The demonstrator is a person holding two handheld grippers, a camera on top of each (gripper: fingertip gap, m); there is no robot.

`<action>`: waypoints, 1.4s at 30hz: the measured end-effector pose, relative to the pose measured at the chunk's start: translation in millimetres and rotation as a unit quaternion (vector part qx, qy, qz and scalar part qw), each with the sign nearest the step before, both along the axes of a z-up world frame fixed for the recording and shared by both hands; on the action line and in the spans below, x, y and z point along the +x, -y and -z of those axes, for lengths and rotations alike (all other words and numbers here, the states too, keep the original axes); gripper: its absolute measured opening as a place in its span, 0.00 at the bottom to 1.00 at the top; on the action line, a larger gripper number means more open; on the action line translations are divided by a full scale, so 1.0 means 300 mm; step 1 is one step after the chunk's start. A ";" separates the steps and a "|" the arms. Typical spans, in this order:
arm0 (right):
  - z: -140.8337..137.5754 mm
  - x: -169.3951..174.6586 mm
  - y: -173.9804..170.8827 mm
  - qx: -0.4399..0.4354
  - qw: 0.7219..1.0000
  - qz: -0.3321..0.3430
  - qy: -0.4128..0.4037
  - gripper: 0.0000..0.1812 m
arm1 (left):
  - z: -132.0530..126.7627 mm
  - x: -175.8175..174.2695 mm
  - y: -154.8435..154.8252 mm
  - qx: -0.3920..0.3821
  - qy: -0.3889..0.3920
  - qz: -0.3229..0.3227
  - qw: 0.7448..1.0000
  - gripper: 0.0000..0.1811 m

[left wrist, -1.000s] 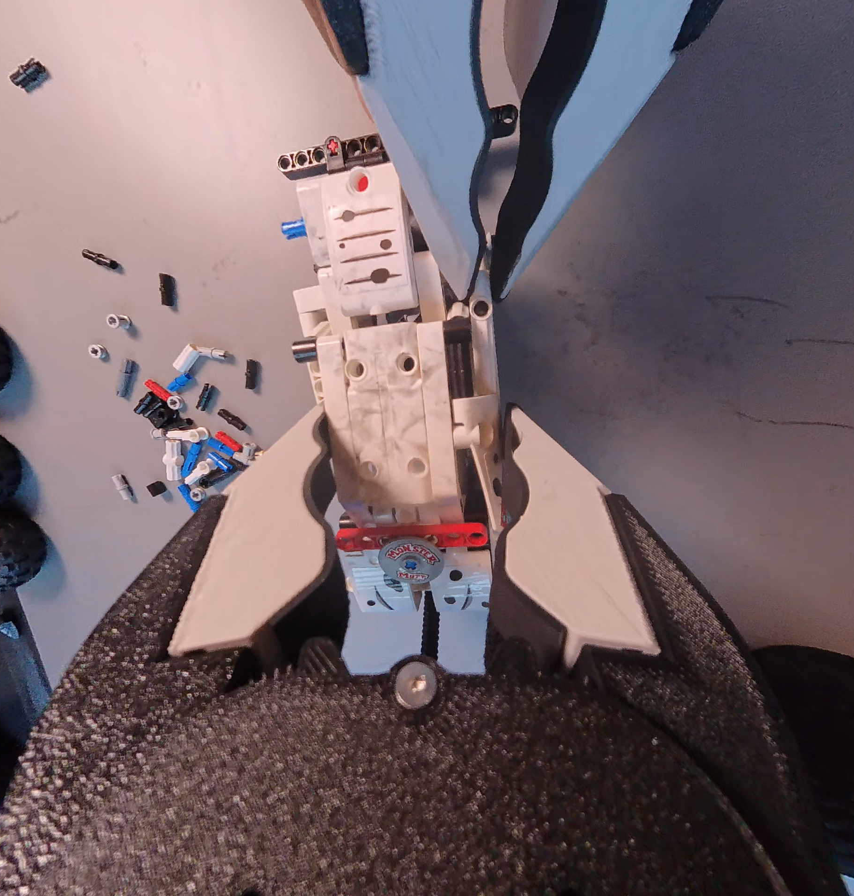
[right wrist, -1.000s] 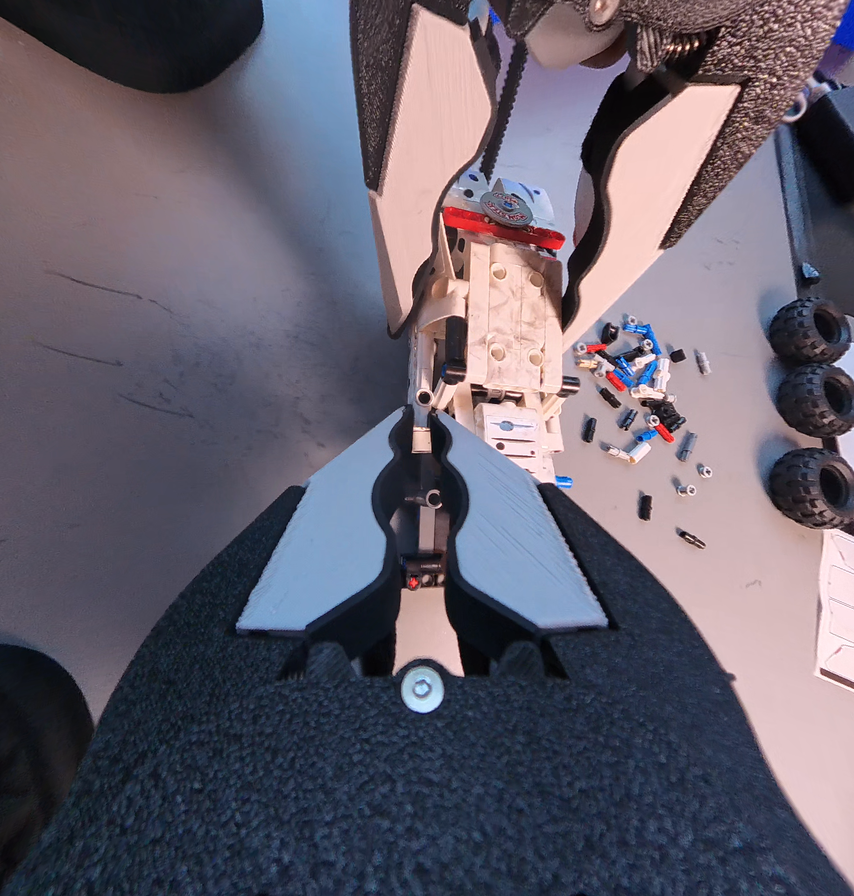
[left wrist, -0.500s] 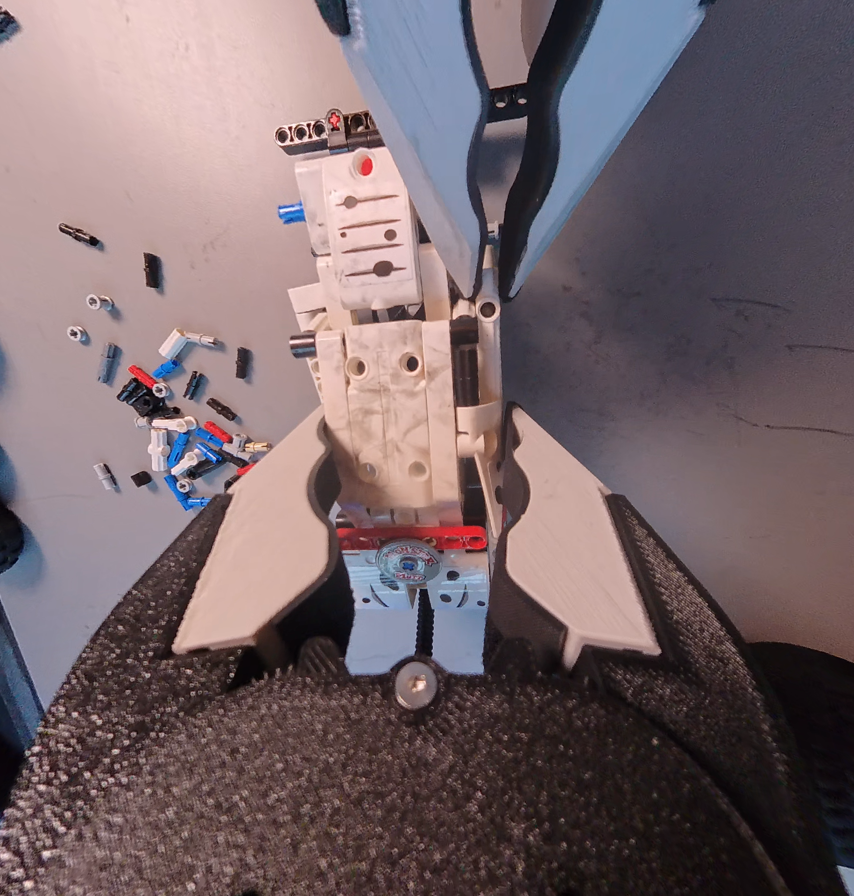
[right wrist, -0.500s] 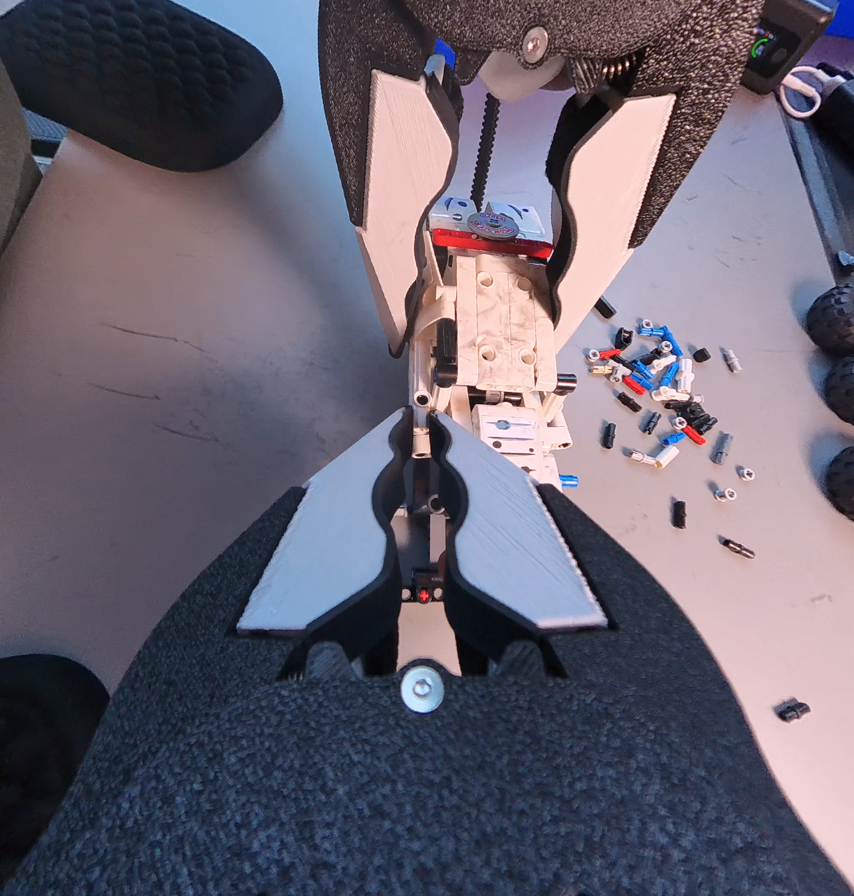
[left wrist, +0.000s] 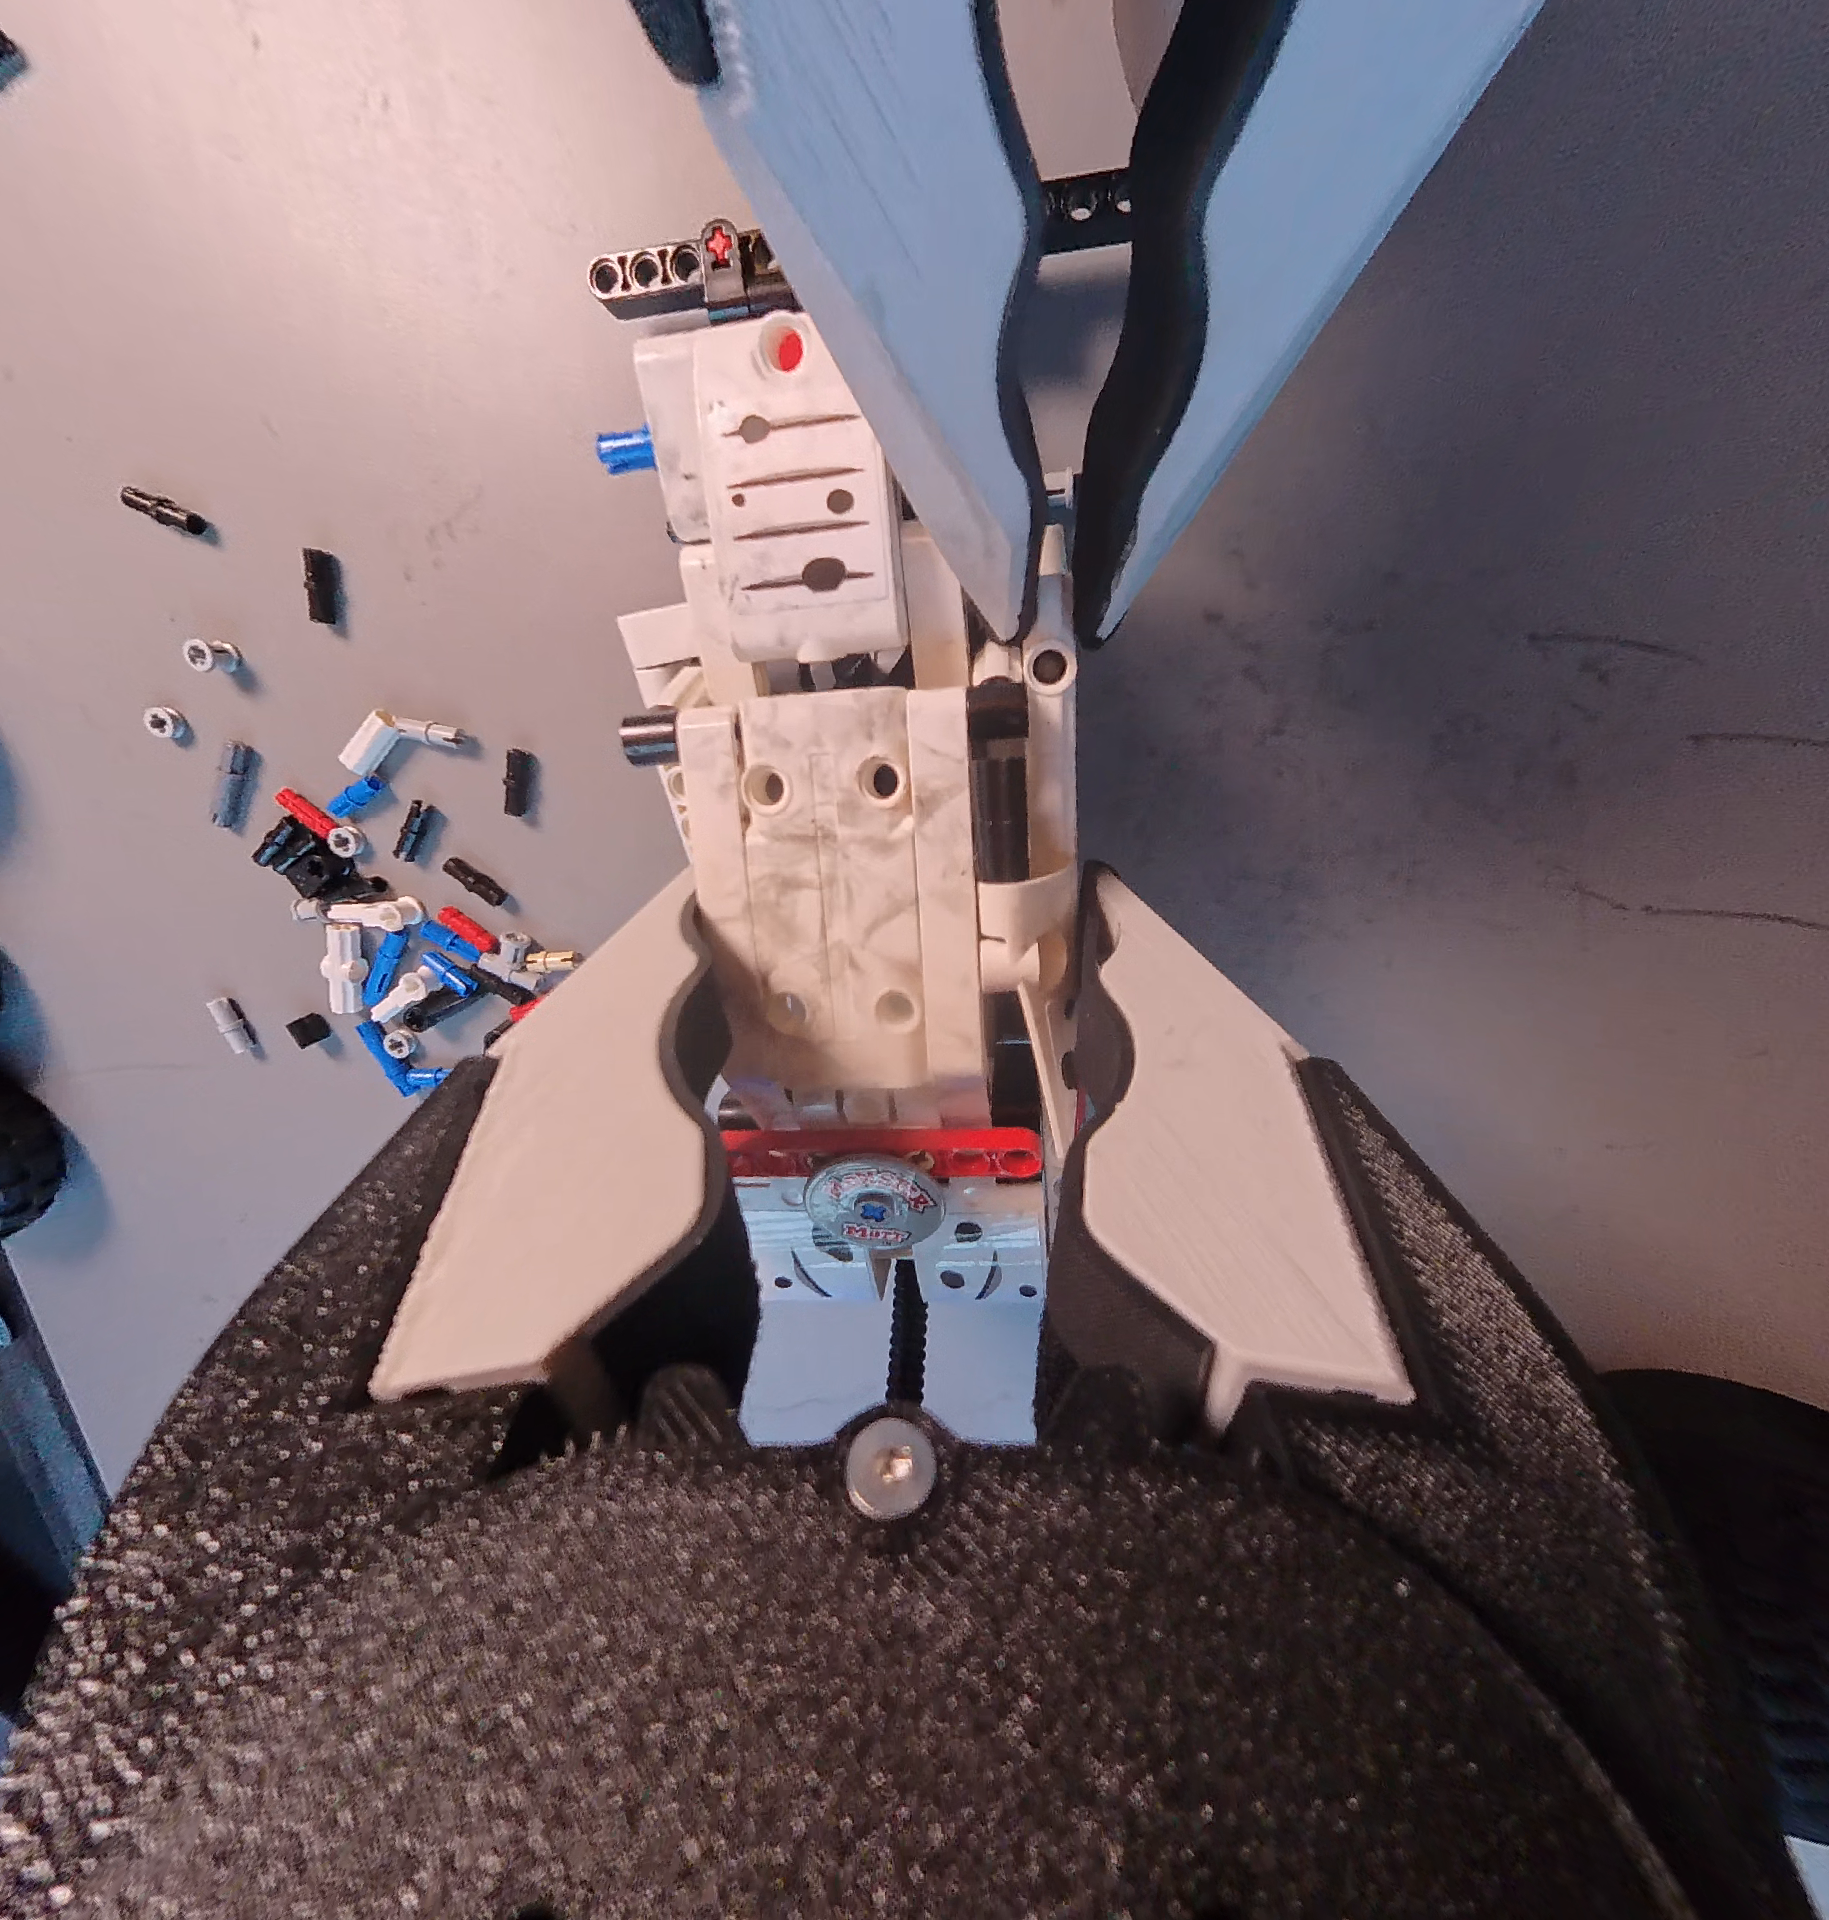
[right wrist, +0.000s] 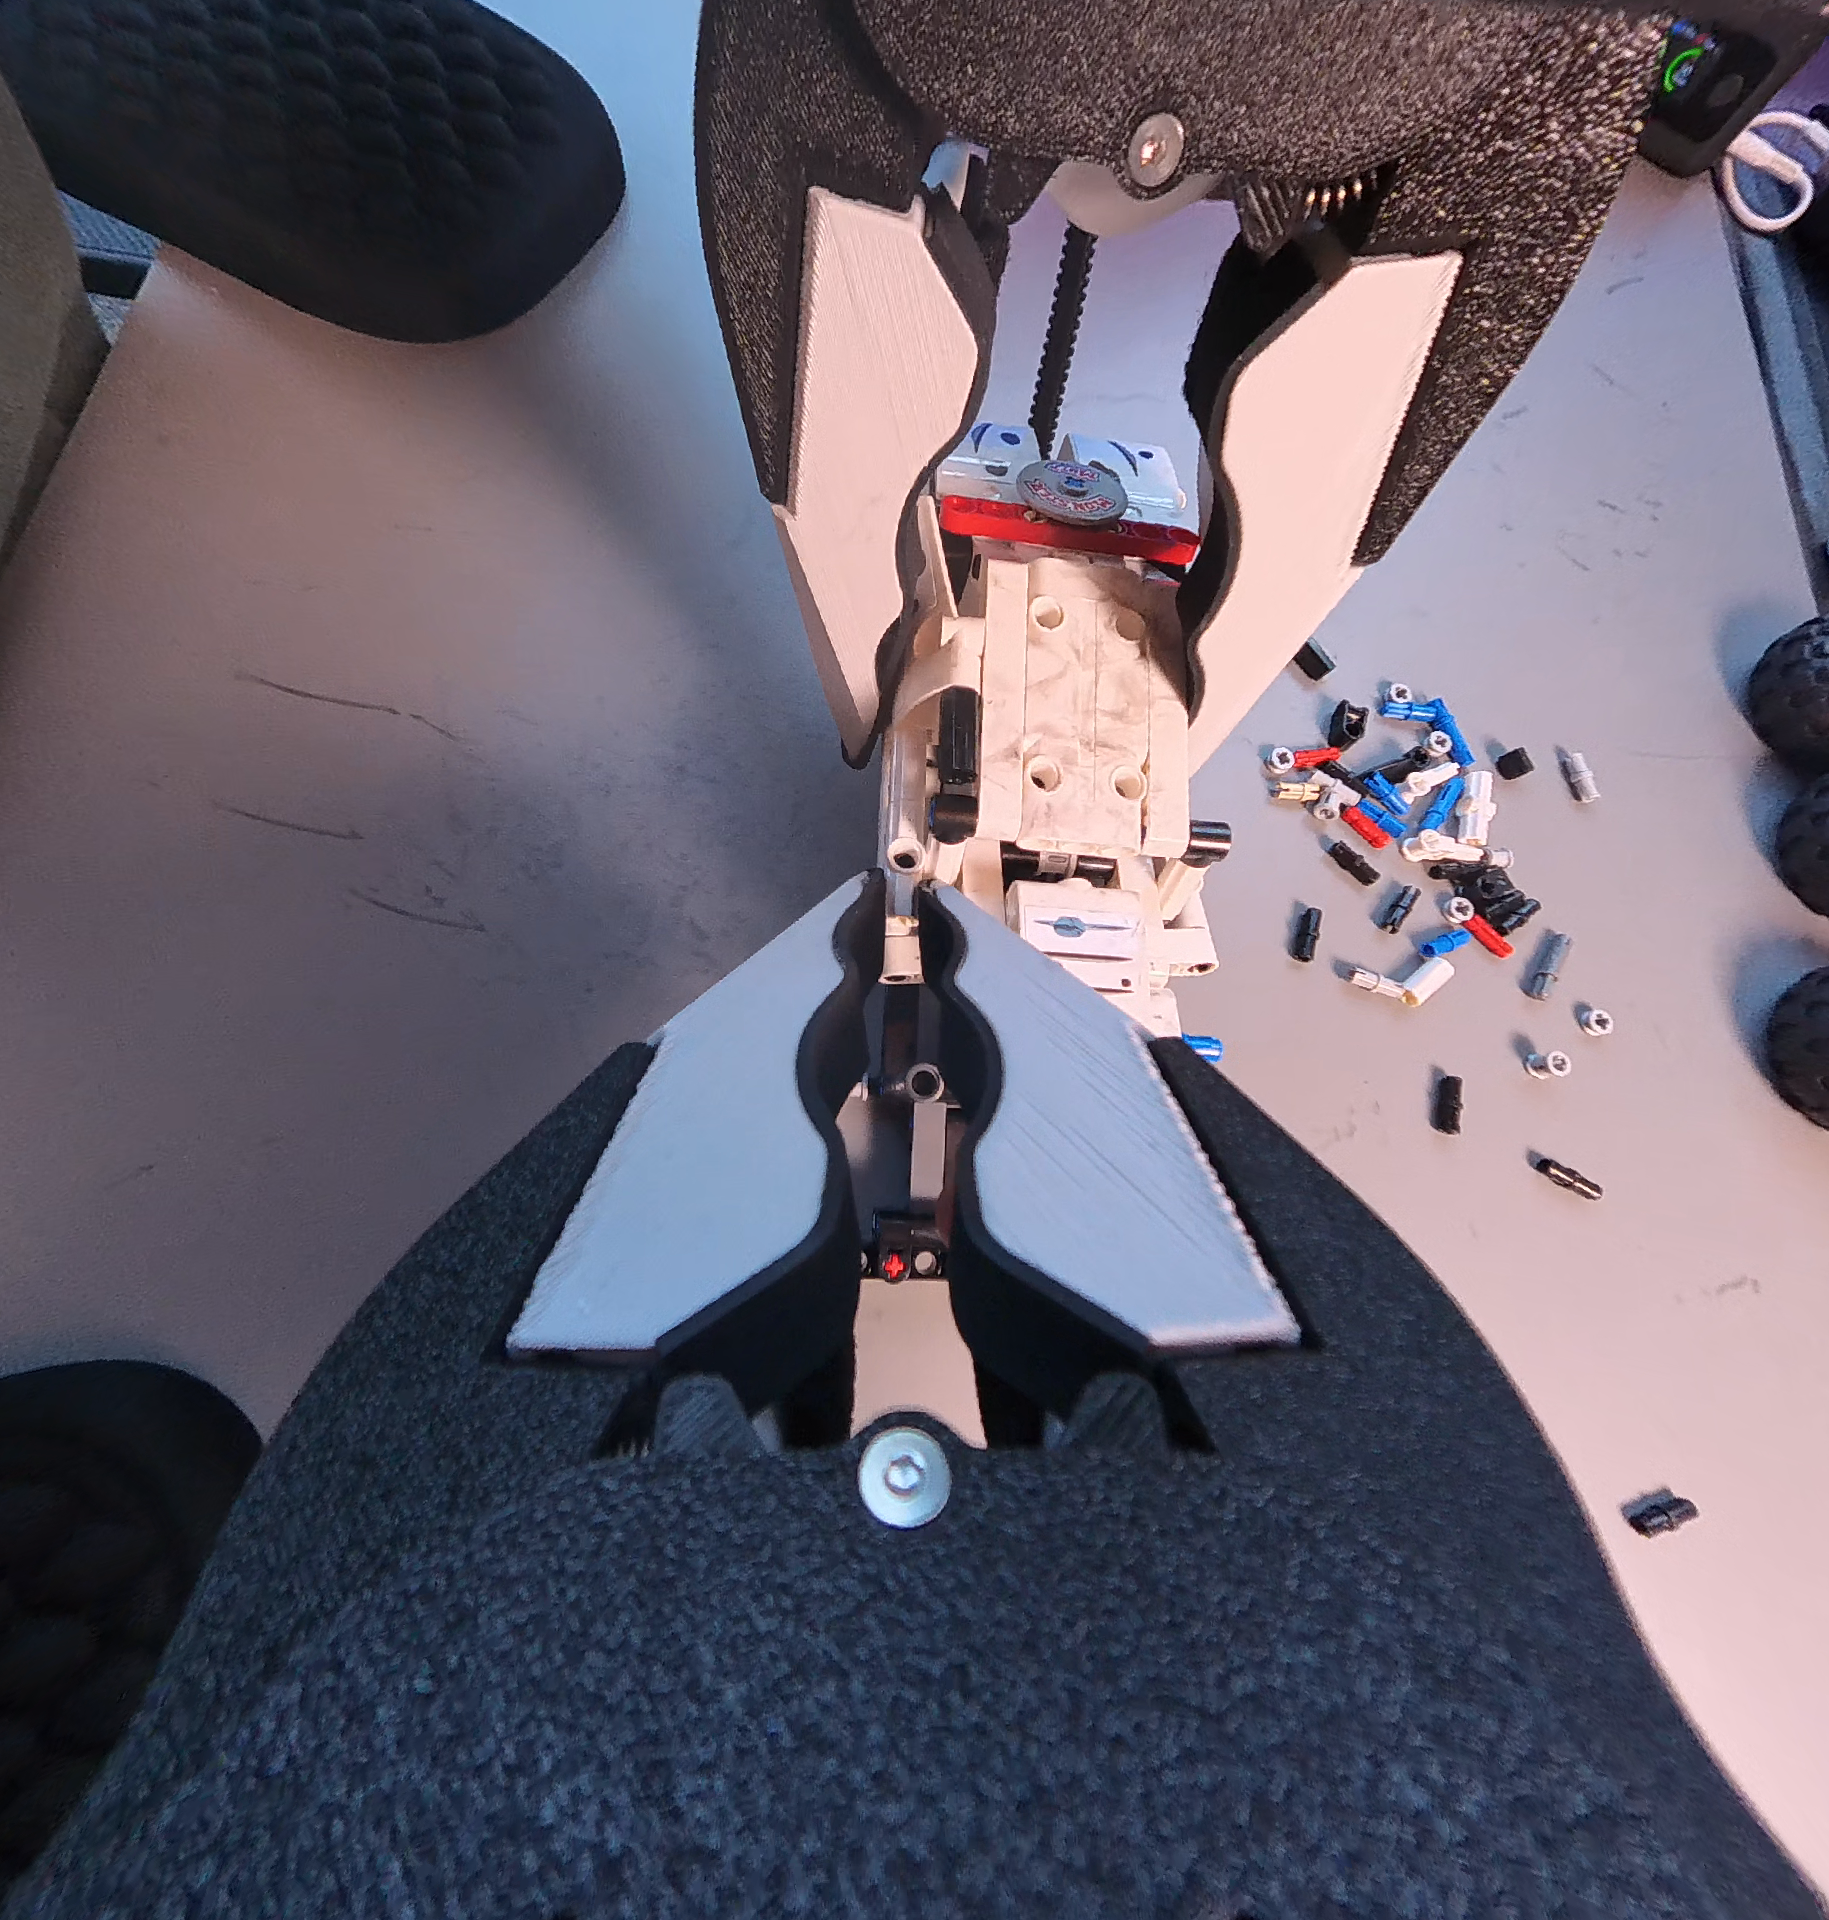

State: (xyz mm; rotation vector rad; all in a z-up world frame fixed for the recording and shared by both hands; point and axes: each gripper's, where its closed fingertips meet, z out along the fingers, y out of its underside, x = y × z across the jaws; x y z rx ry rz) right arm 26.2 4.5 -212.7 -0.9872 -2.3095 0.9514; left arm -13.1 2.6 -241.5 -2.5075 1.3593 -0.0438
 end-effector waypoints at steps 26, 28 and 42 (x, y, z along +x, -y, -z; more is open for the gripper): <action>-0.074 0.048 -0.030 0.046 0.987 0.108 -0.106 0.10 | -0.124 -0.057 0.075 0.095 0.072 -0.020 0.993 0.50; -0.089 0.060 -0.017 0.058 0.983 0.122 -0.127 0.10 | -0.140 -0.081 0.096 0.122 0.105 -0.037 0.986 0.50; -0.077 -0.153 0.116 0.212 0.968 0.051 -0.124 0.14 | -0.013 -0.089 0.050 0.201 0.302 -0.102 0.926 0.49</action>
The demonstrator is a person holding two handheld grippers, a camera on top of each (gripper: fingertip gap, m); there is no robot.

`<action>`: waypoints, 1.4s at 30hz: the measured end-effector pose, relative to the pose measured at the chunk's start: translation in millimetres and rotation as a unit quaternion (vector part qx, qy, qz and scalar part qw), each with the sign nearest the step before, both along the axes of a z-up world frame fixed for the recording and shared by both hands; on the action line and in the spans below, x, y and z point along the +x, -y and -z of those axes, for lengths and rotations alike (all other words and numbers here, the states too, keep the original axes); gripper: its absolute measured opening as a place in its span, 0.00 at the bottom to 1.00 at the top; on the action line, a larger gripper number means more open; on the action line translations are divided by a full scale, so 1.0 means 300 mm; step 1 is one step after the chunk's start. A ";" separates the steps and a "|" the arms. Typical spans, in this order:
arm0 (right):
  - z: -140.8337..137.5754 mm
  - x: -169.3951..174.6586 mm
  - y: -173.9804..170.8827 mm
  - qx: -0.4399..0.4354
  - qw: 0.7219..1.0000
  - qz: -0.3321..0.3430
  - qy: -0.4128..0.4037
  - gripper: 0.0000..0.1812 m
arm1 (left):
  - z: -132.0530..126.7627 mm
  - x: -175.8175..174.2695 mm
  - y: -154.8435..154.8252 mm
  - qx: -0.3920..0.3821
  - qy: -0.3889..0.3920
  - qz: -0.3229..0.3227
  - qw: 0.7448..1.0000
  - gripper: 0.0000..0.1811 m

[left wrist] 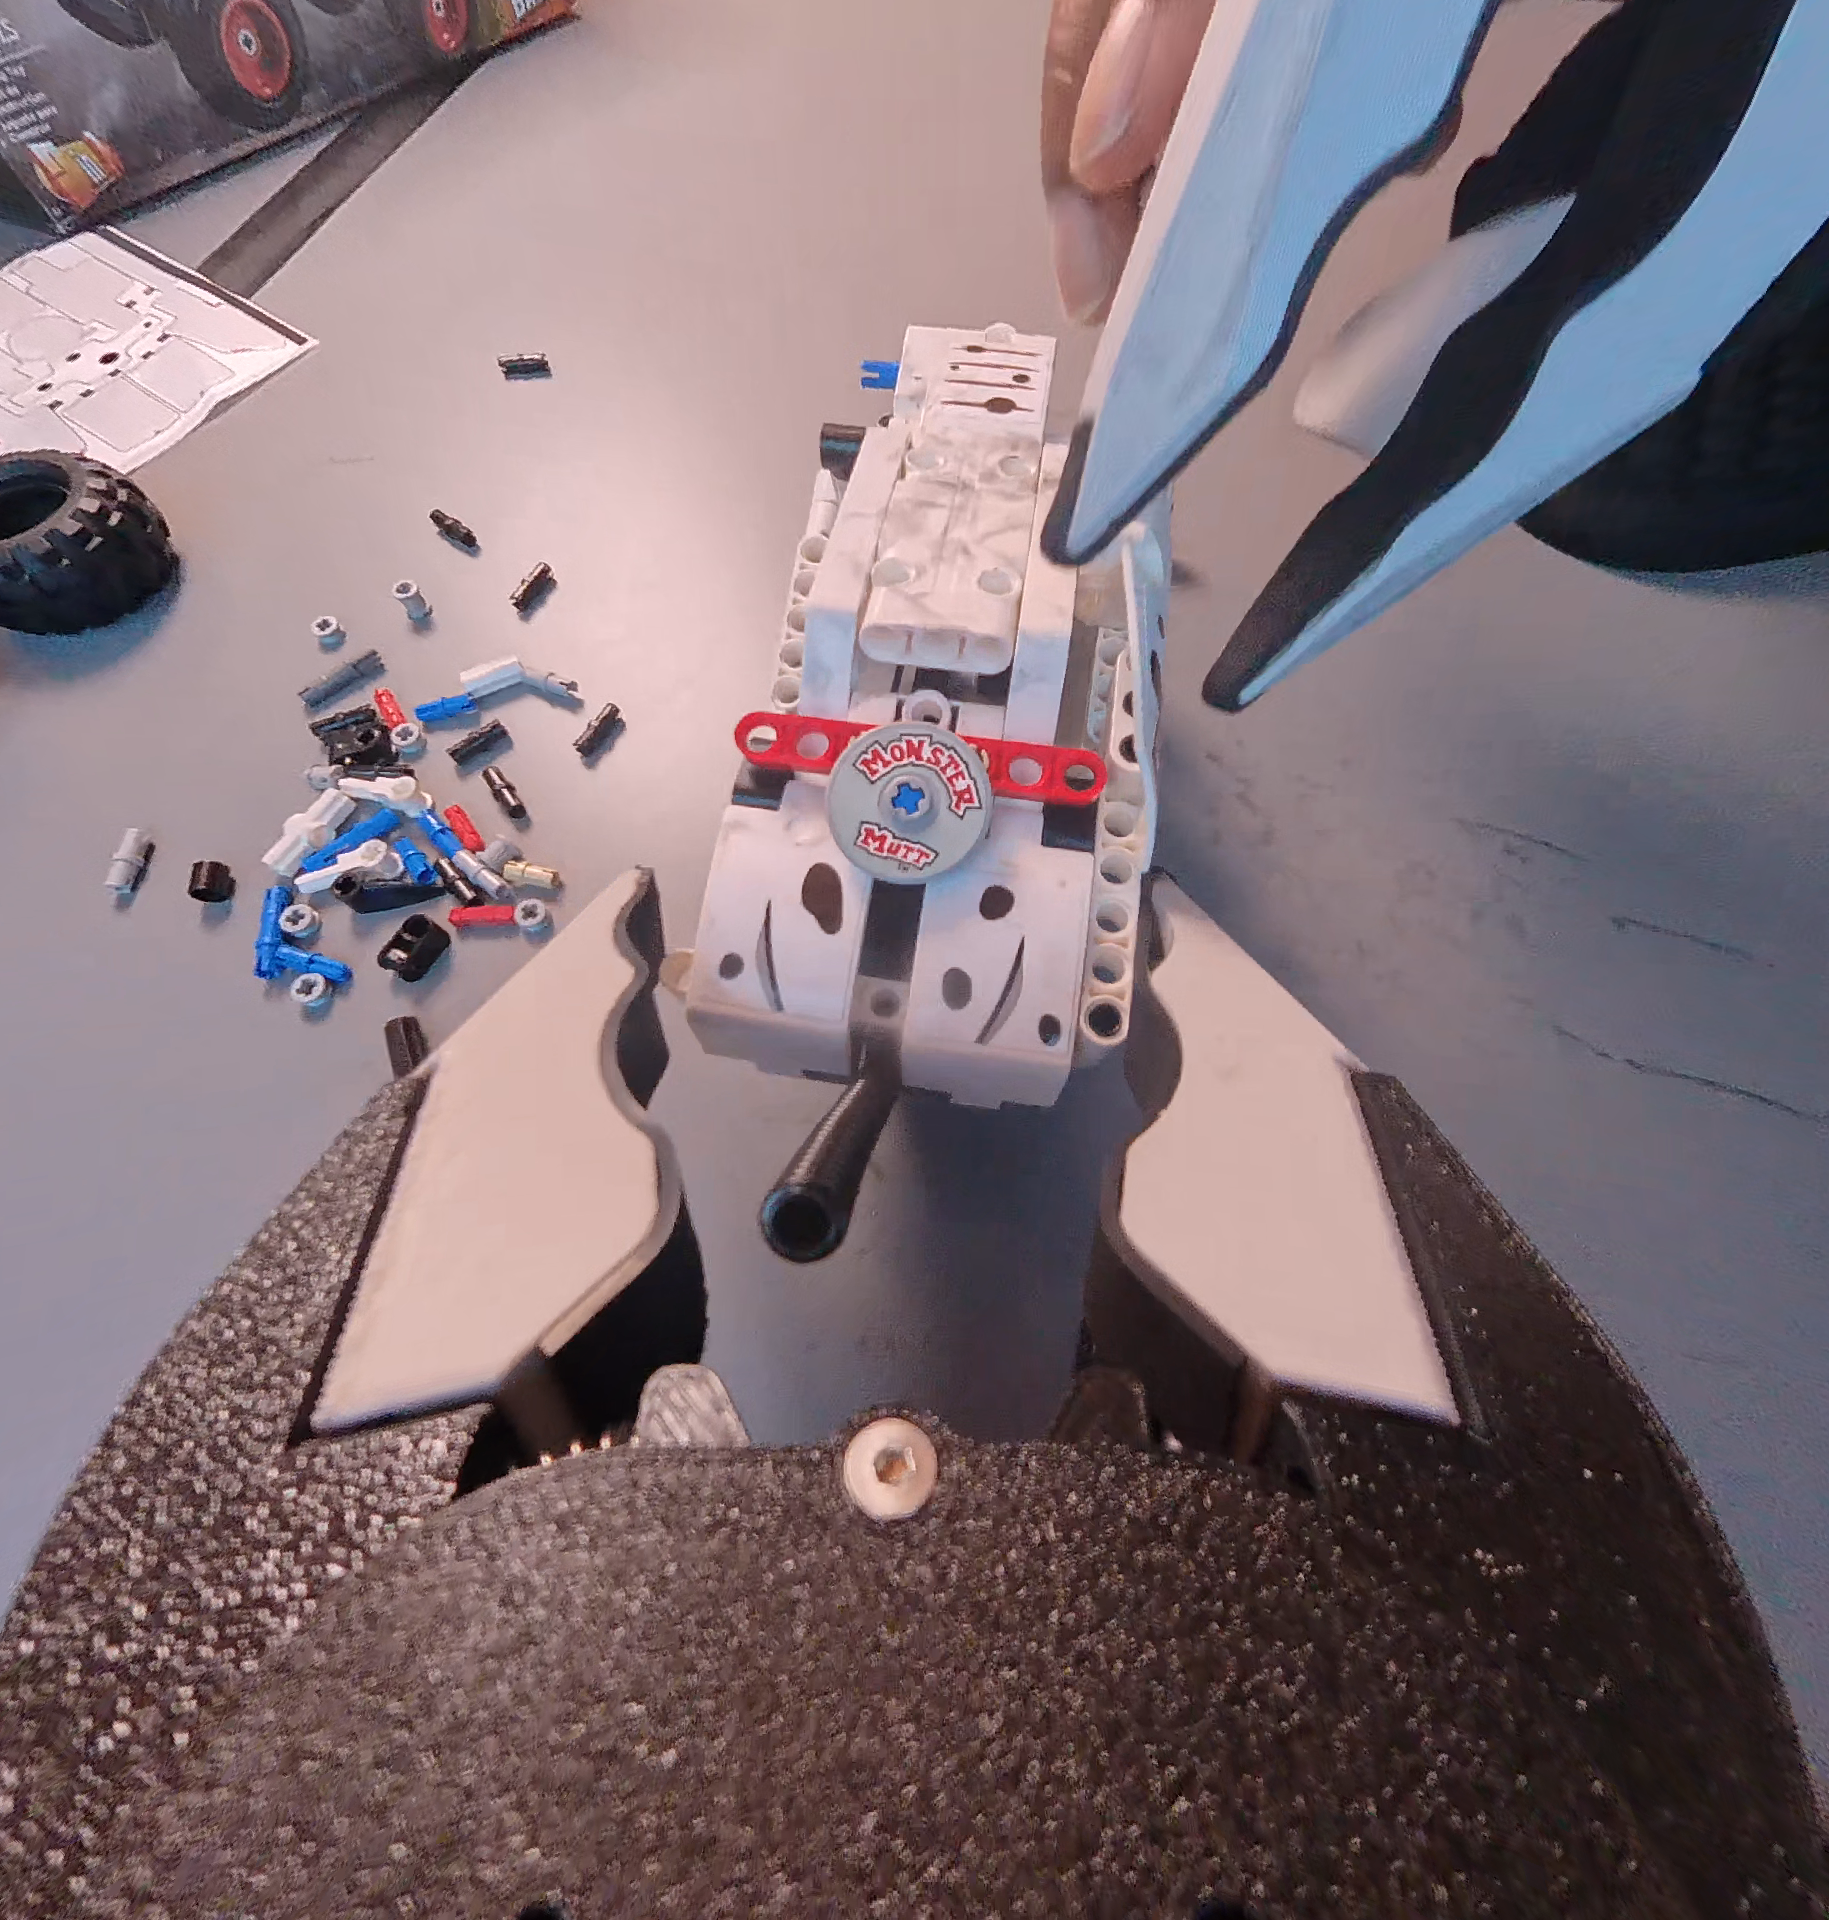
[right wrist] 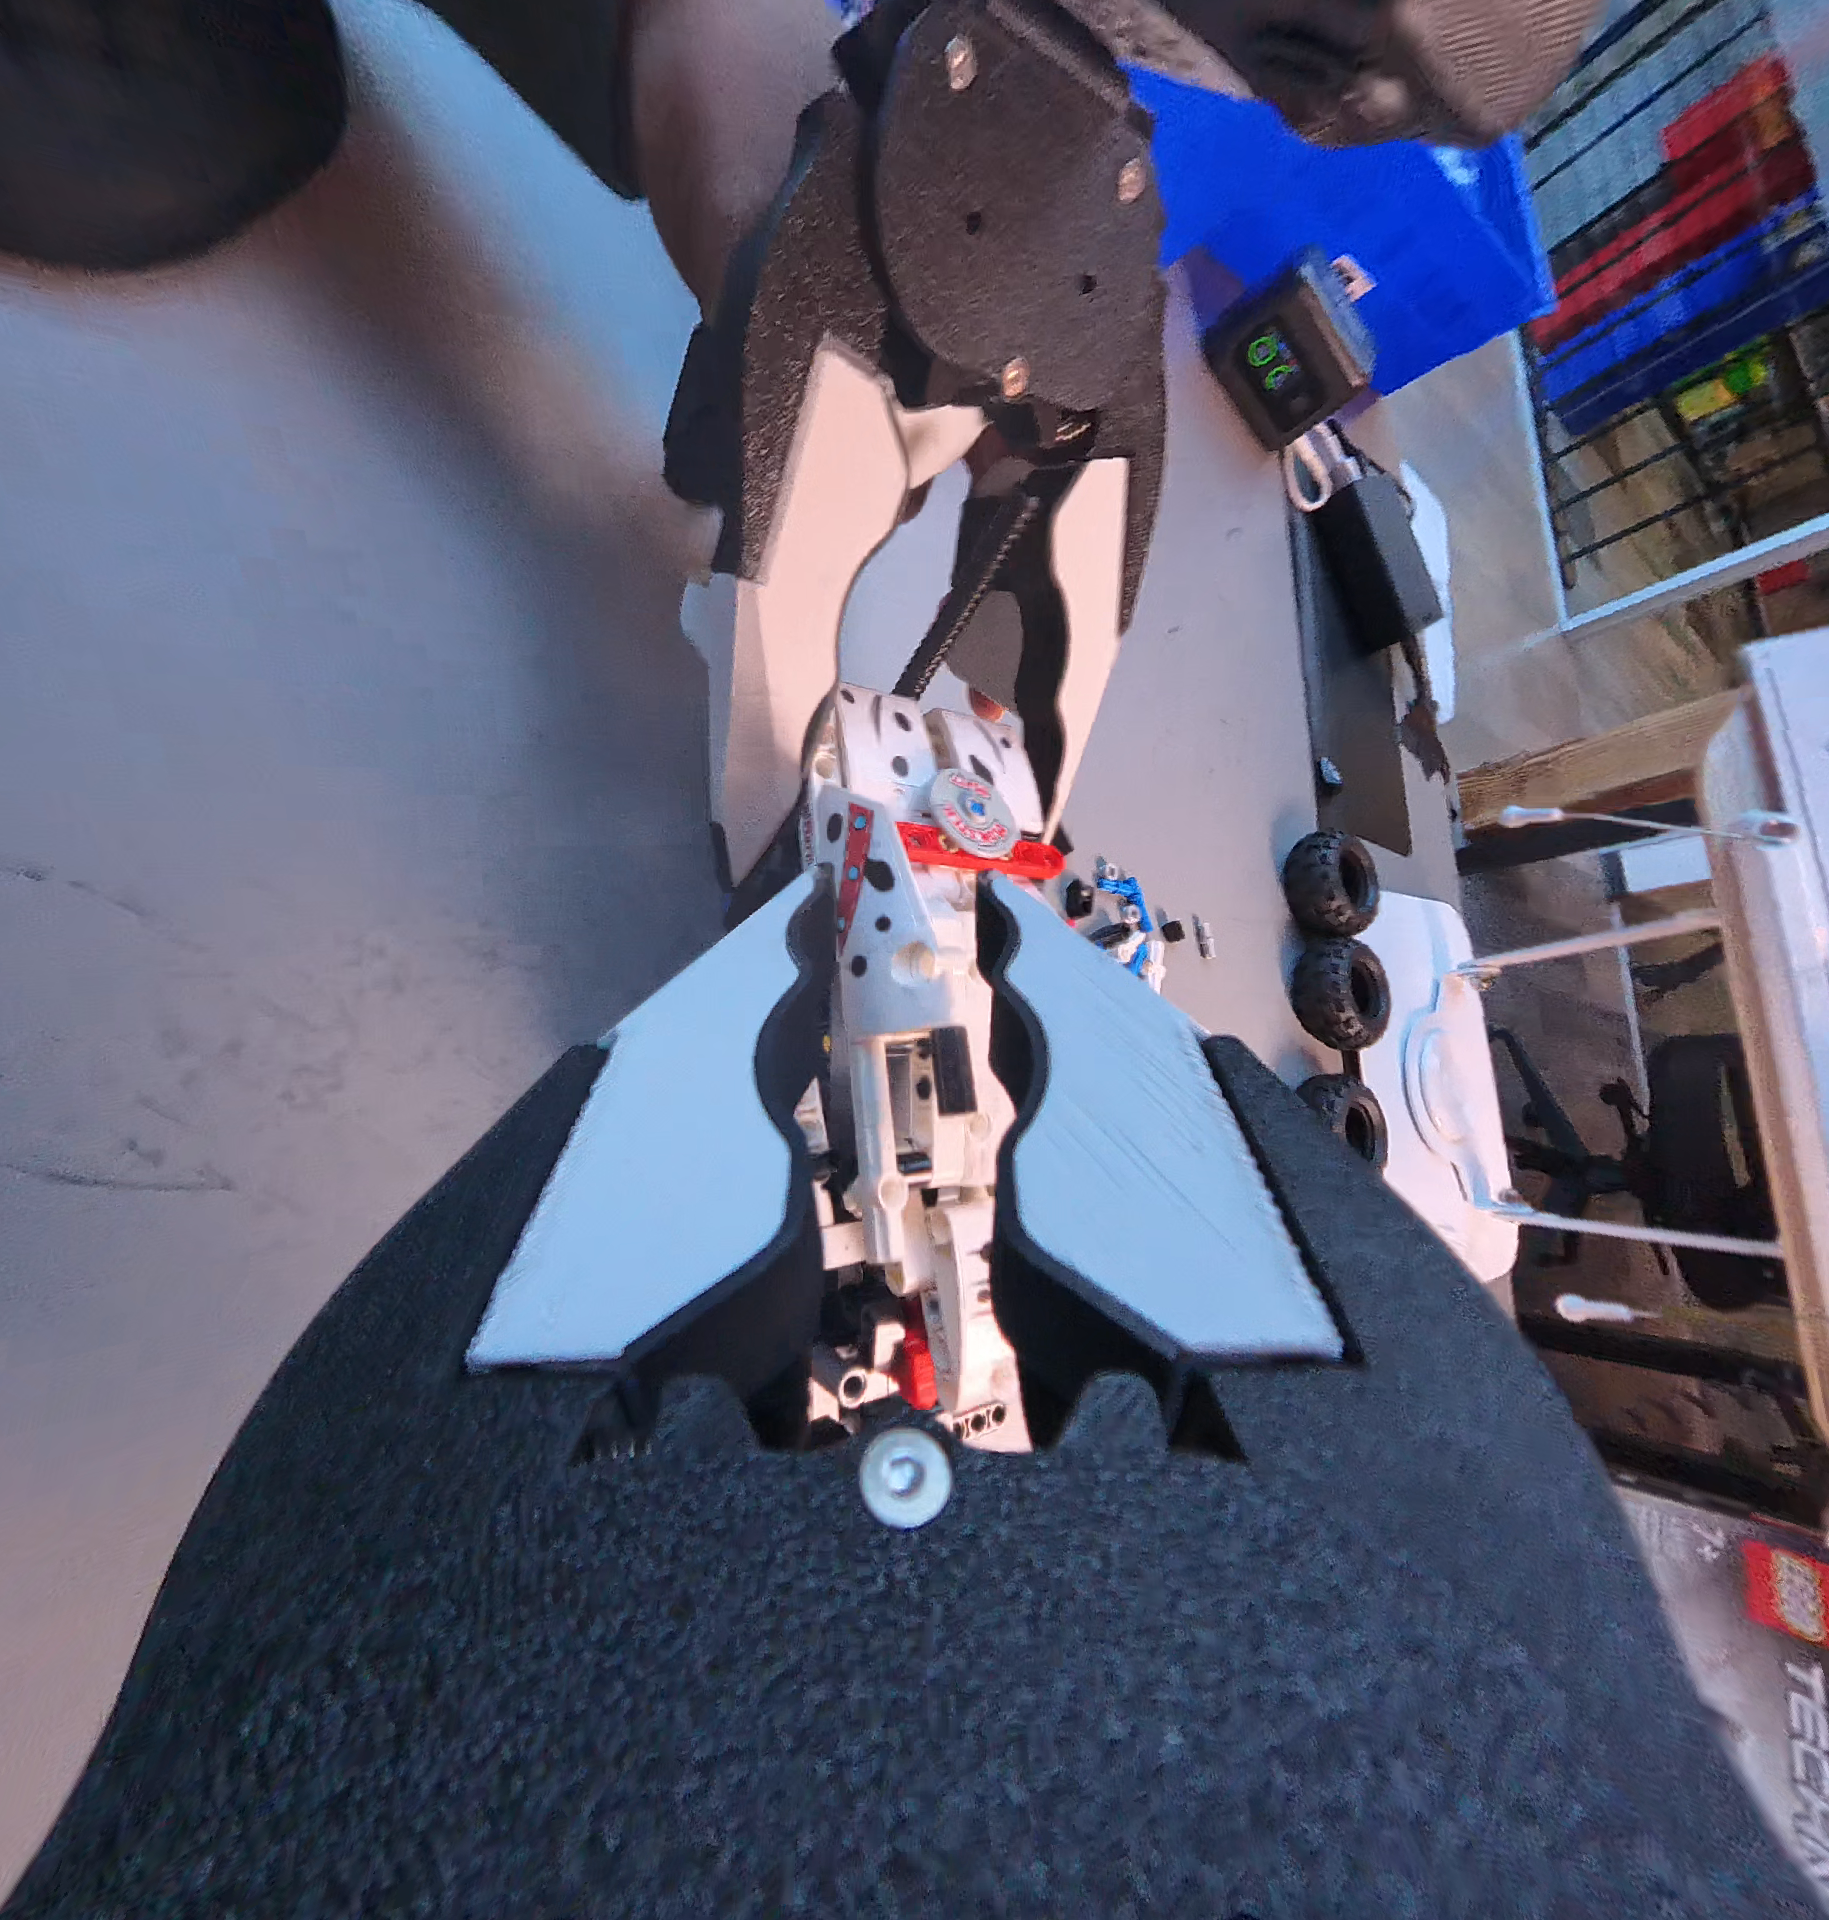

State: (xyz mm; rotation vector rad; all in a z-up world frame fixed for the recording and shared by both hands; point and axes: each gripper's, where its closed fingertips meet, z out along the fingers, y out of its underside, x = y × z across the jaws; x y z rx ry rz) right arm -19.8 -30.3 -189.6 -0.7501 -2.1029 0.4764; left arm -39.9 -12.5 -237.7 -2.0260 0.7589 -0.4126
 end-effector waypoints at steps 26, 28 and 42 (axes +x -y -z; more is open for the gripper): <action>0.077 -0.003 0.073 0.271 0.960 -0.049 -0.043 0.10 | 0.014 0.031 0.057 0.047 -0.016 0.026 0.998 0.46; 0.090 -0.010 0.075 0.304 0.949 -0.047 -0.066 0.10 | 0.013 0.032 0.061 0.042 -0.008 0.024 0.999 0.45; 0.077 0.000 0.101 0.299 0.935 0.024 -0.189 0.05 | -0.001 0.040 0.087 0.032 0.025 -0.006 0.999 0.44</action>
